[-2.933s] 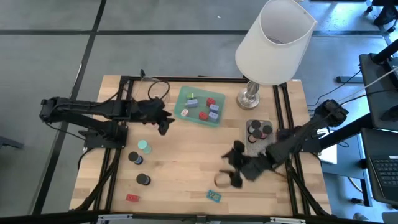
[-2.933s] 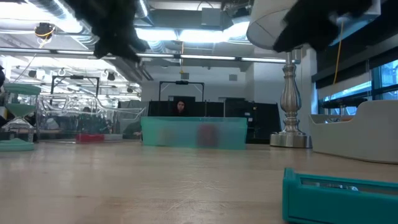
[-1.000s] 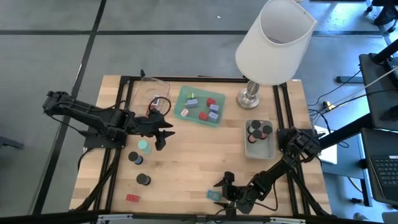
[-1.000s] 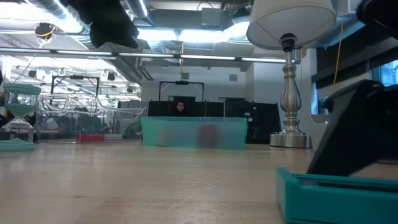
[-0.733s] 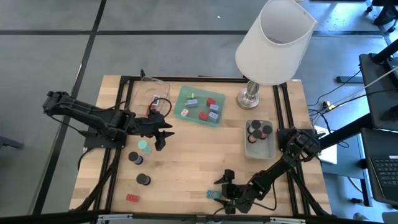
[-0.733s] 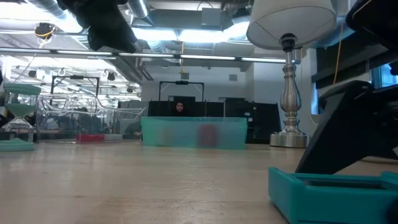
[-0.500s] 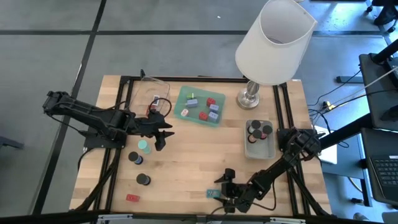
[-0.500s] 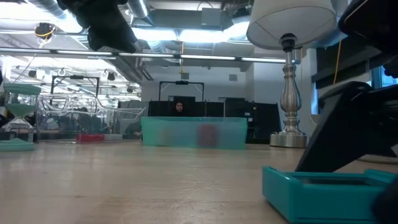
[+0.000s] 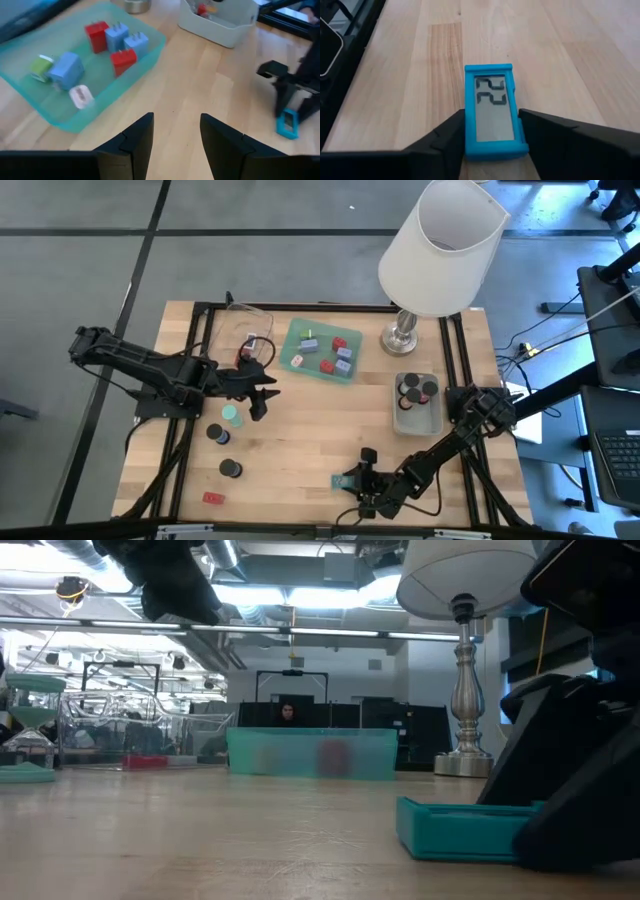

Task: Pick & Place Office items
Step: Put the blue timer into the transparent bin

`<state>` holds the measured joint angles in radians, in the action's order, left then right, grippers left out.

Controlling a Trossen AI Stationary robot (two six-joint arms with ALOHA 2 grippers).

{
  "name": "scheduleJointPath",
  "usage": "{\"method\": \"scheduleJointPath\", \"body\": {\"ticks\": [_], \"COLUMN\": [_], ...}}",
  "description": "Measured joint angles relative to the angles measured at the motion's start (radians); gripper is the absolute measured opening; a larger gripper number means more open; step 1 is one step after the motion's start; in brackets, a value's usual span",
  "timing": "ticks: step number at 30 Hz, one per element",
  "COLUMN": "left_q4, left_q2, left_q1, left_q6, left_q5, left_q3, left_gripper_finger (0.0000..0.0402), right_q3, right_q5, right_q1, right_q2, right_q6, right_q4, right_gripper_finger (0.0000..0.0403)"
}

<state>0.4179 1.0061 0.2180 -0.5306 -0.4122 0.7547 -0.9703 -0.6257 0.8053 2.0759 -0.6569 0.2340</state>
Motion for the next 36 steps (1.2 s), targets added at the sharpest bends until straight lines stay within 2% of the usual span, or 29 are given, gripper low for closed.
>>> {"method": "scheduleJointPath", "body": {"ticks": [2, 6, 11, 14, 18, 22, 30, 36], "left_q4": [-0.003, -0.009, -0.085, -0.132, -0.170, -0.190, -0.192, -0.189], "left_q2": [0.000, 0.001, 0.048, 0.107, 0.186, 0.234, 0.231, 0.221], "left_q1": [0.000, 0.005, 0.018, 0.019, 0.016, 0.016, 0.016, 0.016], "left_q6": [0.035, 0.136, 0.240, 0.264, 0.298, 0.336, 0.334, 0.326], "left_q5": [-0.033, -0.037, -0.010, 0.004, -0.009, -0.046, -0.048, -0.049], "left_q3": [0.000, 0.000, 0.000, 0.000, 0.000, -0.001, -0.001, 0.000], "left_gripper_finger": [0.0157, 0.0158, 0.0159, 0.0169, 0.0191, 0.0204, 0.0203, 0.0205], "right_q3": [0.000, 0.004, 0.007, 0.006, 0.006, 0.005, 0.003, 0.002], "right_q5": [0.001, 0.052, 0.051, 0.112, 0.225, 0.247, 0.389, 0.430], "right_q1": [-0.009, -0.055, -0.144, -0.206, -0.296, -0.393, -0.611, -0.691], "right_q2": [-0.012, -0.047, -0.071, -0.074, -0.074, -0.075, -0.065, -0.050], "right_q6": [0.004, 0.044, 0.170, 0.239, 0.356, 0.453, 0.460, 0.387], "right_q4": [-0.008, -0.032, -0.034, -0.017, 0.004, 0.017, 0.160, 0.178], "right_gripper_finger": [0.0154, 0.0153, 0.0166, 0.0181, 0.0174, 0.0160, 0.0178, 0.0171]}}
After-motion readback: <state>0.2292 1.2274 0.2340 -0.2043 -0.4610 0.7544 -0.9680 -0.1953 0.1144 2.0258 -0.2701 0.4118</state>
